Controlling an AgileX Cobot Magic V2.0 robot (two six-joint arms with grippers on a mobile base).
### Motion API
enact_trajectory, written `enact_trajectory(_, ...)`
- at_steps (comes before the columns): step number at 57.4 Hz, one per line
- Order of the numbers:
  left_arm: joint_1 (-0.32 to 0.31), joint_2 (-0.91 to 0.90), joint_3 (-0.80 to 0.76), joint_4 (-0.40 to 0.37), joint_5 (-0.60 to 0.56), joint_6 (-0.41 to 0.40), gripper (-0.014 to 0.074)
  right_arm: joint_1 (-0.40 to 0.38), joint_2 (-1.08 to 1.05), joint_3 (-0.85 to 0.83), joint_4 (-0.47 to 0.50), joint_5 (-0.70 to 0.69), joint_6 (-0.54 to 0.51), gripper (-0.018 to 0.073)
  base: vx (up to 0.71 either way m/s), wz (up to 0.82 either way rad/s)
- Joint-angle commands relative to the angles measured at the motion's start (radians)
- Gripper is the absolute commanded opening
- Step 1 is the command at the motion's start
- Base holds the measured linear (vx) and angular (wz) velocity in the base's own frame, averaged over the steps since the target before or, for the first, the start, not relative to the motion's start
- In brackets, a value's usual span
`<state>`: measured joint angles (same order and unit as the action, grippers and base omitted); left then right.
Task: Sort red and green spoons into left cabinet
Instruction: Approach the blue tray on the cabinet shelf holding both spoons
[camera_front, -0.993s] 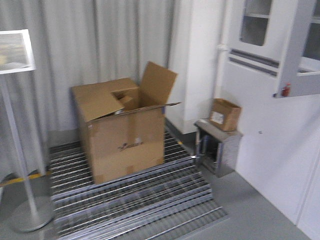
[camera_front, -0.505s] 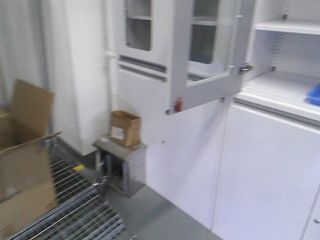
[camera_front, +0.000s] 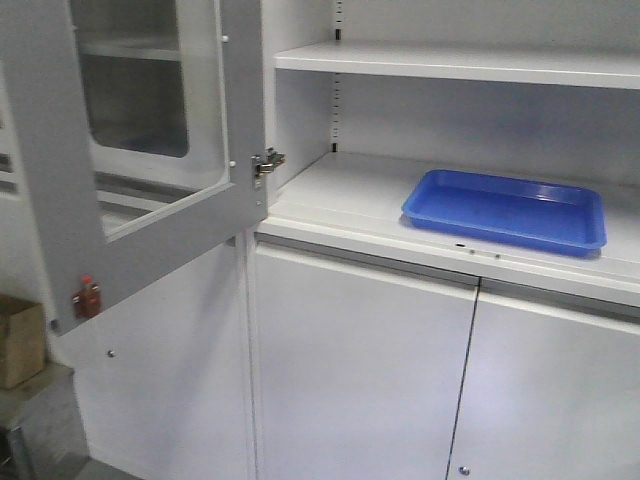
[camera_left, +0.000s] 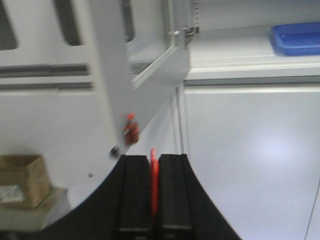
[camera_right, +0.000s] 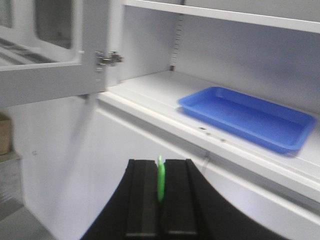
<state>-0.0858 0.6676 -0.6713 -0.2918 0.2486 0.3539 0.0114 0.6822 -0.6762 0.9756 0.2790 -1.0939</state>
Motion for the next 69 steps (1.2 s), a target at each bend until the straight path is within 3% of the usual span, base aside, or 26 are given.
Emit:
enact_trajectory(1,-0.004,0.001,-0.027,-0.008,-0.073,0.000,-0.0001,-0.003,0.001,-0.030,0.018,-0.043,-0.004,-0.0003,0.38,-0.53)
enact_trajectory(69,-0.004,0.001,-0.027,-0.008,-0.072,0.000,-0.0001,-0.003,0.001,-0.030,0.018,-0.038,-0.004,-0.0003,0.35,-0.26)
